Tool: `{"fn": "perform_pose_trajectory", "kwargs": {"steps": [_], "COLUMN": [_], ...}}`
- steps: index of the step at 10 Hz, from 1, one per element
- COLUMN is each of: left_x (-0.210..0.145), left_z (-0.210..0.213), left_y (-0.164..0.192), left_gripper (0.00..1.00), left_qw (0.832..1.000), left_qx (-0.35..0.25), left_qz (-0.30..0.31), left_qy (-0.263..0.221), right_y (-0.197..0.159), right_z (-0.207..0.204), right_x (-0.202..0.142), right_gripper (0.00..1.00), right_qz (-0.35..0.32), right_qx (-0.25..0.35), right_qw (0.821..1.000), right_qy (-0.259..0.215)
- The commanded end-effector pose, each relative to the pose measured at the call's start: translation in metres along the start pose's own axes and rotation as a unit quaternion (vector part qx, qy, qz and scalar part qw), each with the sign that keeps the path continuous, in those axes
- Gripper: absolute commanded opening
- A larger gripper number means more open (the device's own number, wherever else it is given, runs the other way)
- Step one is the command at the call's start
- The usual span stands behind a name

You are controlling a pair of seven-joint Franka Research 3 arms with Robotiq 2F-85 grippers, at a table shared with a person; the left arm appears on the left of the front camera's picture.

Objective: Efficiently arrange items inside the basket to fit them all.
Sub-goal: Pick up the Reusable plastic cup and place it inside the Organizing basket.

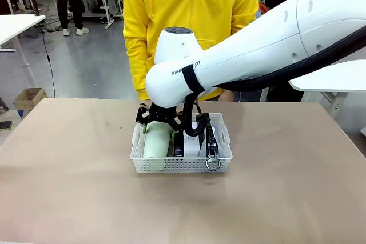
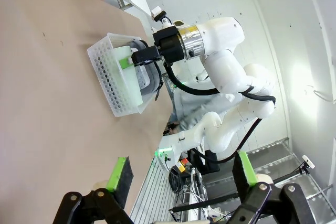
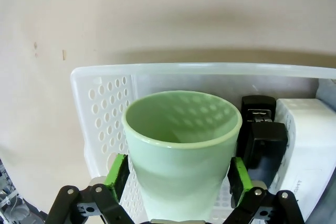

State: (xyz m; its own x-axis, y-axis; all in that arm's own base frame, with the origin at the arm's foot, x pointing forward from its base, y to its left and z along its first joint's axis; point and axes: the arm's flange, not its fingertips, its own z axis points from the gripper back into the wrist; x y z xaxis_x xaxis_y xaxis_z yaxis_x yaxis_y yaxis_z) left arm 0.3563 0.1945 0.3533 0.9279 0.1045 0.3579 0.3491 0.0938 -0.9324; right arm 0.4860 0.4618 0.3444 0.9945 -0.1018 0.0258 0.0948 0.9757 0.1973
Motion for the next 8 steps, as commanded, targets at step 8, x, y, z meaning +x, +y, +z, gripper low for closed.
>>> {"fn": "perform_pose_trajectory", "kwargs": {"steps": [8], "left_x": [-0.003], "left_z": [-0.002], "left_y": [-0.003], "left_gripper": [1.0], "left_qw": [1.0], "left_qx": [0.003], "left_qz": [0.004], "left_qy": [0.004], "right_y": [-0.214], "right_z": [0.168], "right_x": [-0.05], "right_gripper": [1.0], "right_qz": [0.105], "right_qx": [0.311], "right_qw": [0.935], "right_qy": [0.134]}}
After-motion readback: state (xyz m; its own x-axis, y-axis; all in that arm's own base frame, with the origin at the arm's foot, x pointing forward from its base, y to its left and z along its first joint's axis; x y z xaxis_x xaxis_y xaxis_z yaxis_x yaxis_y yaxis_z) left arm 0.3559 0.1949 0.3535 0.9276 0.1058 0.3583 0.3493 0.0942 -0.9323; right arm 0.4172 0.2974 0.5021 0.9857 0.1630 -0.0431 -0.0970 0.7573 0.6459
